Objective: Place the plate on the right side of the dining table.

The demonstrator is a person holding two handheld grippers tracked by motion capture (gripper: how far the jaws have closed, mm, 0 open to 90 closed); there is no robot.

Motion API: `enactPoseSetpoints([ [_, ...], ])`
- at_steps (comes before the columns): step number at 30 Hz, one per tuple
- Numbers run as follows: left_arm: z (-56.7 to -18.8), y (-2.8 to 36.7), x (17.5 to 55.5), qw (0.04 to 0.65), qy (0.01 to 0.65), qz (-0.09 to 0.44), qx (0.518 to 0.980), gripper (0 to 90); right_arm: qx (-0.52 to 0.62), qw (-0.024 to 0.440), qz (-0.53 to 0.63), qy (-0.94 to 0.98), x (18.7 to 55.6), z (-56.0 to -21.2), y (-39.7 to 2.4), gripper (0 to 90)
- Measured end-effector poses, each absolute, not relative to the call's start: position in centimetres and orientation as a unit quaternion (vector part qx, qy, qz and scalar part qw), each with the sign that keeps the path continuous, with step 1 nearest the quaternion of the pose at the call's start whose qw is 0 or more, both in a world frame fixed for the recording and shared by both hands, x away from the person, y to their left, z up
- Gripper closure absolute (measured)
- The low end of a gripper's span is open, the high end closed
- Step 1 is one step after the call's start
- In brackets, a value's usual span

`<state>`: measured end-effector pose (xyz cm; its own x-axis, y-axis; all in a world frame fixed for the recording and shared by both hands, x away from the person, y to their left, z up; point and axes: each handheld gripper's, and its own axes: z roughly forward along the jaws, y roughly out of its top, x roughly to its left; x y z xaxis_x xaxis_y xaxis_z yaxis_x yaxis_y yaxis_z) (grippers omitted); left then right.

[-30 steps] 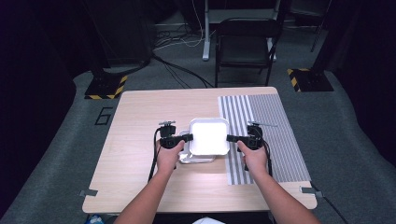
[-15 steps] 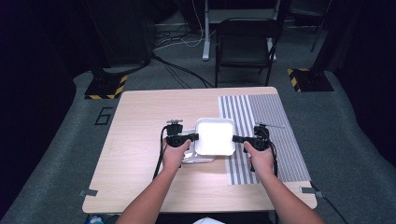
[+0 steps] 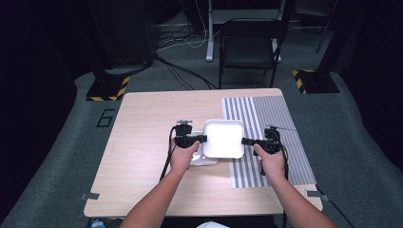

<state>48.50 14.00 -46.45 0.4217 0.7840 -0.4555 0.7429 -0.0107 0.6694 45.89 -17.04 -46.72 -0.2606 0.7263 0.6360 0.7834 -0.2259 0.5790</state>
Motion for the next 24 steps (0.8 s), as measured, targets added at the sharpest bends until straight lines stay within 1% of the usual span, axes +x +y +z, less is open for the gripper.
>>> enactPoseSetpoints([
  [11,-46.2,12.5,48.8,0.448,0.525,0.023,0.723,80.8,-0.611,0.024,-0.495,-0.617,45.7,-46.7,-18.7,83.3],
  [24,-46.4,11.2,49.1,0.449,0.522,0.017,0.725,80.9,-0.614,0.017,-0.497,-0.613,45.3,-46.6,-19.8,83.1],
])
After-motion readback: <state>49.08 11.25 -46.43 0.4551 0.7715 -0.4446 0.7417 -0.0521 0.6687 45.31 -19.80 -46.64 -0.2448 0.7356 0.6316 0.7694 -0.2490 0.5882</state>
